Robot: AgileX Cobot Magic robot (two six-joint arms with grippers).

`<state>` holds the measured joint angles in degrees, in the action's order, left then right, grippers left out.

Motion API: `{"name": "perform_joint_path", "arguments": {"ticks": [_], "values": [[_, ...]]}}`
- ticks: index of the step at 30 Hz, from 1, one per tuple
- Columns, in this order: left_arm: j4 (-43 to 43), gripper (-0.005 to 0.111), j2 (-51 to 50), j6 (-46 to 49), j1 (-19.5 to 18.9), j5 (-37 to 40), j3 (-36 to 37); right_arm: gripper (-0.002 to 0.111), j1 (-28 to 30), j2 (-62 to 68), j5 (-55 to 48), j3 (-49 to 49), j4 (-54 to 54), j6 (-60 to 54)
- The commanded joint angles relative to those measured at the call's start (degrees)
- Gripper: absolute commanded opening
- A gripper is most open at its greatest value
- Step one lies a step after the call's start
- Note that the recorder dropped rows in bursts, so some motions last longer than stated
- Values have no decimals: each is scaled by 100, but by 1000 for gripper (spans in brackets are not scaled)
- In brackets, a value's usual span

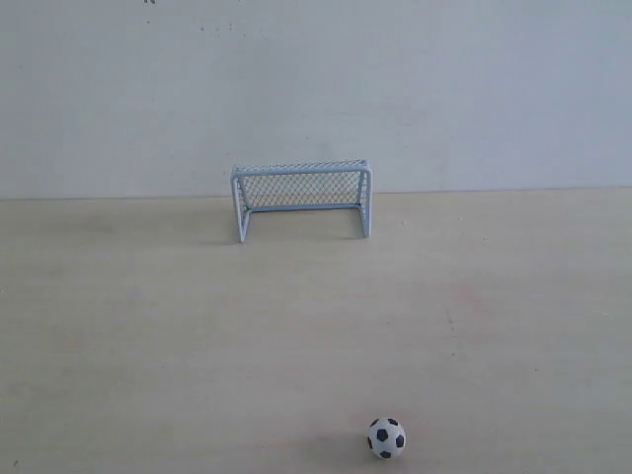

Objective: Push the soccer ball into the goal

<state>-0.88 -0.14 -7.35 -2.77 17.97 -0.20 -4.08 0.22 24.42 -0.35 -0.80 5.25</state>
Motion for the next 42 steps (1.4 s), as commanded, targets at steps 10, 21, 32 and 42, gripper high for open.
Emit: {"name": "perform_joint_path", "arguments": {"ticks": [10,21,32,42], "values": [[12,4,14,0,-1,-40,20,0,8,2952,-5257,-4492,-1,-956],[12,4,14,0,-1,-40,20,0,-605,6120,-9152,-5898,-2192,-6923],[12,4,14,0,-1,-40,20,0,-1730,7663,-9438,-5898,-2756,-7593],[12,4,14,0,-1,-40,20,0,-2870,8506,-9298,-5898,-2097,-7888]]}}
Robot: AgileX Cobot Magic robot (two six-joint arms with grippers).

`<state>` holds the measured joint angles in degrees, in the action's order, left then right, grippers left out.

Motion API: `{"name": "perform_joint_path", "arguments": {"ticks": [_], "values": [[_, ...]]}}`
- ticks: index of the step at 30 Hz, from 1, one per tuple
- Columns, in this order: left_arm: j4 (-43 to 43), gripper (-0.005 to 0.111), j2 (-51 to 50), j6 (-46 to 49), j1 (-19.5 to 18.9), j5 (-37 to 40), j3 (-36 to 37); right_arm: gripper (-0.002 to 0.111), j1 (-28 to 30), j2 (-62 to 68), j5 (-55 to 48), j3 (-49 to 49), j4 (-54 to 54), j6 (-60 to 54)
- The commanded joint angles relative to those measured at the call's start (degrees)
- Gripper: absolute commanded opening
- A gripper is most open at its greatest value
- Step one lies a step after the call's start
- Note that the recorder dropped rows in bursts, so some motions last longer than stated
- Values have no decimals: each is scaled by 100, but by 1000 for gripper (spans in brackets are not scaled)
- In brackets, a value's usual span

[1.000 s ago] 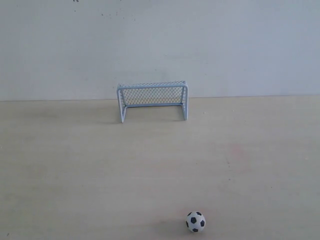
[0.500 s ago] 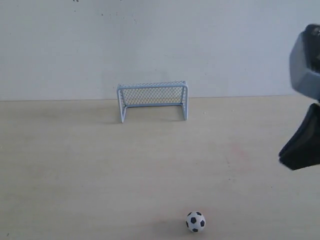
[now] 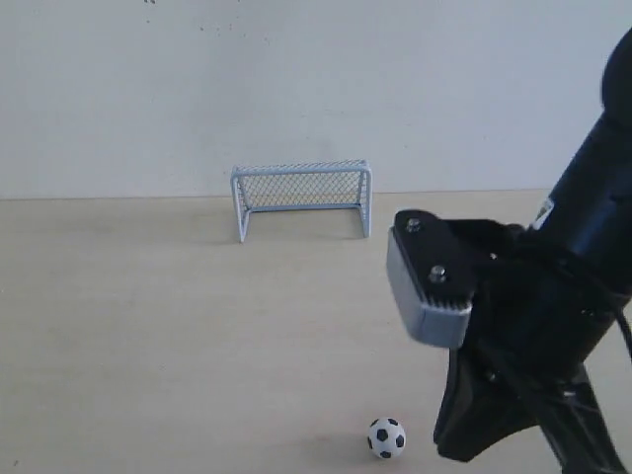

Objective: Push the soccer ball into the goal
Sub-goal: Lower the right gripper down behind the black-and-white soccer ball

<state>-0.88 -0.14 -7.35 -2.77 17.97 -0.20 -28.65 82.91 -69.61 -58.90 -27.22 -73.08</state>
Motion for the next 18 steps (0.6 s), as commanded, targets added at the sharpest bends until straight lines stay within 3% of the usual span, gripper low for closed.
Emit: {"name": "perform_joint_path", "arguments": {"ticks": [1,4,11,18], "values": [[12,4,14,0,-1,-40,20,0,-556,308,105,-43,748,-55],[12,4,14,0,-1,-40,20,0,-829,471,563,26,1039,-4],[12,4,14,0,-1,-40,20,0,-1129,563,3236,1049,1556,370],[12,4,14,0,-1,-40,20,0,-1197,577,3305,1572,1180,-830]]}}
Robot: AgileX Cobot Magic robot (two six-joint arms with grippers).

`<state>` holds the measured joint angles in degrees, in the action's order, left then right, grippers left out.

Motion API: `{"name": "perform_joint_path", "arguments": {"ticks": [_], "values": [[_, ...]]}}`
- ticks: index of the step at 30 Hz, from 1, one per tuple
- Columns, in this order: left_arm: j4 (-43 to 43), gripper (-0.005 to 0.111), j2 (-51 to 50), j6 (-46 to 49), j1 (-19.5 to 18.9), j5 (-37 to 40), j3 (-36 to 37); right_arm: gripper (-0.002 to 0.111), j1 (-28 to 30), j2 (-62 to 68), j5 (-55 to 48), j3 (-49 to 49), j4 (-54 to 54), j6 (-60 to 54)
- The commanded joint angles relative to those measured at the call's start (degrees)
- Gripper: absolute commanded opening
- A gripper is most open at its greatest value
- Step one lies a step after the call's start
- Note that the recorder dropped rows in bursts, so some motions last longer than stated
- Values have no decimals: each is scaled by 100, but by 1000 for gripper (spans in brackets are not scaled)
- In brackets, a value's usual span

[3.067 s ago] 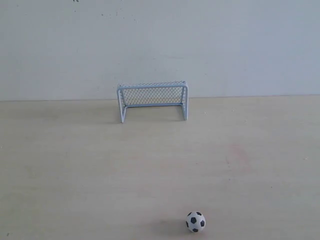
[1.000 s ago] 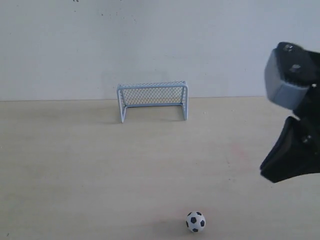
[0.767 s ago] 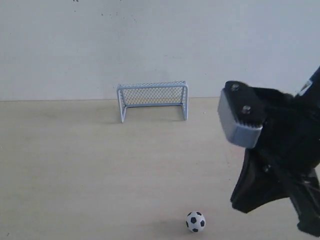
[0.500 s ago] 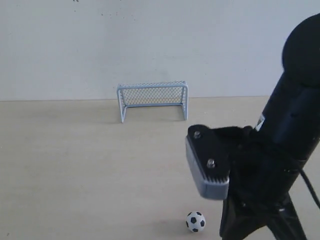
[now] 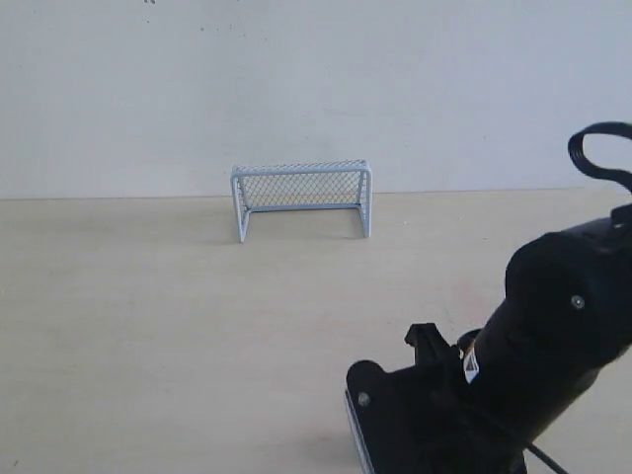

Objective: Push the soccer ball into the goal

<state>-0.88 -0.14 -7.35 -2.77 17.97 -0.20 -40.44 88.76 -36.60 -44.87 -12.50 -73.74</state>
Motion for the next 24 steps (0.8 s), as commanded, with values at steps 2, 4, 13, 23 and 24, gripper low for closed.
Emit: {"name": "perform_joint_path", "arguments": {"ticks": [2,4,13,23,24], "values": [[12,4,14,0,-1,-40,20,0,-18,25,46,169,-633,-1227],[12,4,14,0,-1,-40,20,0,-18,239,55,169,-803,-1401],[12,4,14,0,-1,-40,20,0,-7,969,-384,-485,-715,-581],[12,4,14,0,-1,-40,20,0,-7,1148,-449,-559,-487,-552],[12,4,14,0,-1,-40,20,0,-7,1193,-459,-559,-449,-552]]}}
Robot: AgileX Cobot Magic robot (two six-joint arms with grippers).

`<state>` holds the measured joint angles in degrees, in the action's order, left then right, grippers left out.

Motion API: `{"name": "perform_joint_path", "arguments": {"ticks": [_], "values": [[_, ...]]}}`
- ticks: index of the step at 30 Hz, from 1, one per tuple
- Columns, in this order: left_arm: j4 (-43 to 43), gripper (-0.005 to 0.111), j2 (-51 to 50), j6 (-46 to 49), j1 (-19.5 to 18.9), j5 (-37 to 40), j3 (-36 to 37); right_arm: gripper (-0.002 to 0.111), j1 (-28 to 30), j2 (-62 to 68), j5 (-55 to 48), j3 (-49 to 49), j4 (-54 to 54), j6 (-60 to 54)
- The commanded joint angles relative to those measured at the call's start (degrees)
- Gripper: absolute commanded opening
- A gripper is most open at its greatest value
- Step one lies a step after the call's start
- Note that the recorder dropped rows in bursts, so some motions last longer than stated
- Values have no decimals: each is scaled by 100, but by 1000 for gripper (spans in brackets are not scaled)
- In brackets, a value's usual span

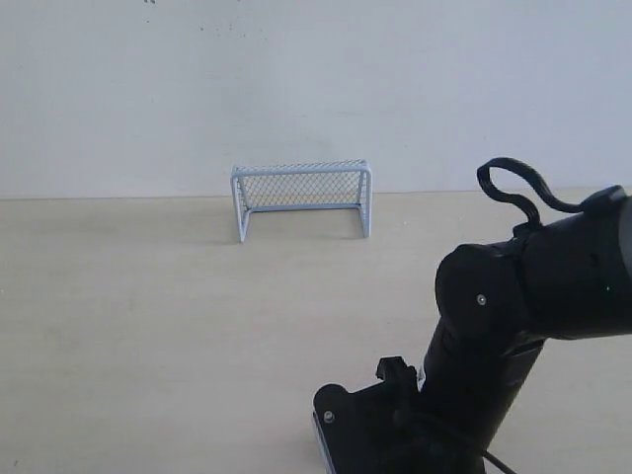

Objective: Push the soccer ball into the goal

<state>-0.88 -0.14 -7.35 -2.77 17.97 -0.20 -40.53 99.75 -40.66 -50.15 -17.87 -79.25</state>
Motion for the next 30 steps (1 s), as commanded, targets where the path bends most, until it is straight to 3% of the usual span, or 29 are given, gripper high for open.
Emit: {"name": "perform_joint_path", "arguments": {"ticks": [1,3,5,6,7,8,10,12,18,22,30], "values": [[12,4,14,0,-1,-40,20,0,1,125,-22,-31,92,-16],[12,4,14,0,-1,-40,20,0,26,231,362,-174,498,-120],[12,4,14,0,-1,-40,20,0,494,615,1337,-1016,1173,-251],[12,4,14,0,-1,-40,20,0,947,1074,1405,-2094,1321,121],[12,4,14,0,-1,-40,20,0,1061,1176,1189,-2458,1459,370],[12,4,14,0,-1,-40,20,0,997,1100,625,-2951,2215,828],[12,4,14,0,-1,-40,20,0,753,510,630,-2986,3381,1800],[12,4,14,0,-1,-40,20,0,651,16,447,-2959,3508,2355],[12,4,14,0,-1,-40,20,0,508,-1156,-79,-1697,3479,2754],[12,4,14,0,-1,-40,20,0,114,-1878,-90,-620,3345,3172],[12,4,14,0,-1,-40,20,0,-1212,-3076,-135,912,2804,4713]]}}
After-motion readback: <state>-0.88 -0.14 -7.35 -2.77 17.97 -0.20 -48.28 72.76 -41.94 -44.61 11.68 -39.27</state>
